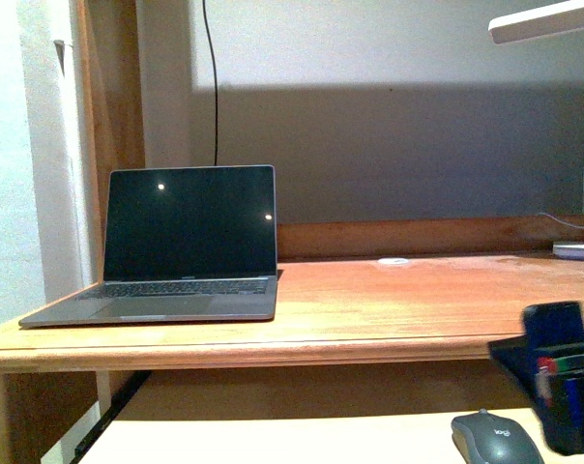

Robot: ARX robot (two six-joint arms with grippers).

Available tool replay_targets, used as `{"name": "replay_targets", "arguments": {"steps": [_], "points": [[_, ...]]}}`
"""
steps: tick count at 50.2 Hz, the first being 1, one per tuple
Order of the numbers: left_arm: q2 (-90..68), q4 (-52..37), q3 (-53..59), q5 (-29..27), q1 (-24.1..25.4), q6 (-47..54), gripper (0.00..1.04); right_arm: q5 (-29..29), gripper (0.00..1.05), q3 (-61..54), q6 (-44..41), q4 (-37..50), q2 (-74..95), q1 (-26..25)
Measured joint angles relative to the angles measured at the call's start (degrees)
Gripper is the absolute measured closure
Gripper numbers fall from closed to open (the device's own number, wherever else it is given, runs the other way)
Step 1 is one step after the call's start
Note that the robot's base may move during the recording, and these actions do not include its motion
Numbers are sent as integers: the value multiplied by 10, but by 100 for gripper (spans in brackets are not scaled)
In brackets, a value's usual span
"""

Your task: Place mouse

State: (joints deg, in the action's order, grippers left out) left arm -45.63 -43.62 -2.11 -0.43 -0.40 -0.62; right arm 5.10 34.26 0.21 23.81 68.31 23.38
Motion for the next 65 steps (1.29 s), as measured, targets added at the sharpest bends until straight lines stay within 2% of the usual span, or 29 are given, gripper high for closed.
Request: {"name": "replay_targets", "arguments": {"steps": [7, 23, 48, 61, 65], "points": [[51, 47, 14, 4, 1, 0, 102, 63, 7, 34, -24, 6, 79, 32], [161, 146, 16, 4, 2, 0, 102, 164, 7, 72, -37, 1, 173, 48], [302, 281, 16, 4, 2, 0, 102, 161, 7, 117, -36, -19, 258, 61], [343, 323, 16, 4, 2, 0, 102, 161, 7, 158, -2, -53, 303, 43], [351, 330, 16, 4, 2, 0, 102, 160, 14, 164, 3, -57, 304, 39]]}}
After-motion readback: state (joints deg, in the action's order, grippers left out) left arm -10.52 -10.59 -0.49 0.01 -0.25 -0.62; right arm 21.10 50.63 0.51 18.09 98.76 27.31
